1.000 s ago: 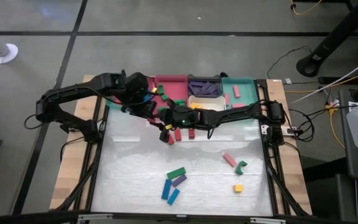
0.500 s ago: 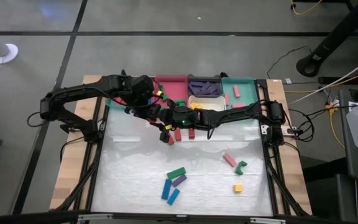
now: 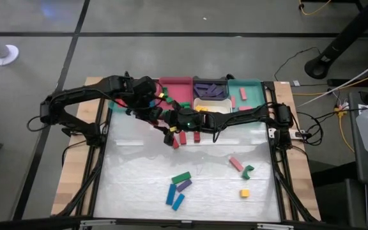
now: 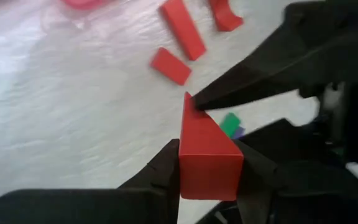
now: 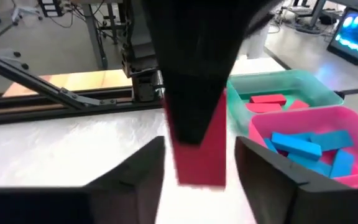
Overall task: Sort blocks
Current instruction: Put the red block into the left green bin
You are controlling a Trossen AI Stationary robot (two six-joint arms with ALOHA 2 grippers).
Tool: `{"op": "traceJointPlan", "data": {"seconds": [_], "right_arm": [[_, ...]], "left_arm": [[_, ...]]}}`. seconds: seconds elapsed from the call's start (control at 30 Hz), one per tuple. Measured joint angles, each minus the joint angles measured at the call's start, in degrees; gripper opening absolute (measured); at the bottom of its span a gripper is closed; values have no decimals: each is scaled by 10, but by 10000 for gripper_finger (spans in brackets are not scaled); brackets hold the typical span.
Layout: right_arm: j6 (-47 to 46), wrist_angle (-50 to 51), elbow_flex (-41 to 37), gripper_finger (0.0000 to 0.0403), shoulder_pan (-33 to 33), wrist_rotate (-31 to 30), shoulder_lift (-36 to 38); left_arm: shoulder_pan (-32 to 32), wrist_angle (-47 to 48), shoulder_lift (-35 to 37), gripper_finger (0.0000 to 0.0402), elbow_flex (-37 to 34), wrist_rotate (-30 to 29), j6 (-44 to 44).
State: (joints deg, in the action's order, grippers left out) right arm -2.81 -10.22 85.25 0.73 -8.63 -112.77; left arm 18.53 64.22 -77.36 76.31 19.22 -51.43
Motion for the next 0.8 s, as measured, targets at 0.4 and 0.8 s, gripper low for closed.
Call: {"op": "traceJointPlan", "data": {"seconds": [0.4,0.8], "right_arm": [[-159,249,79,268,0,6,11],[-361,409,78,268,0,11,-45]], "left_arm": [[156,140,20,94,0,-214,199],[306,42,16,115,-76,-342,332]]}}
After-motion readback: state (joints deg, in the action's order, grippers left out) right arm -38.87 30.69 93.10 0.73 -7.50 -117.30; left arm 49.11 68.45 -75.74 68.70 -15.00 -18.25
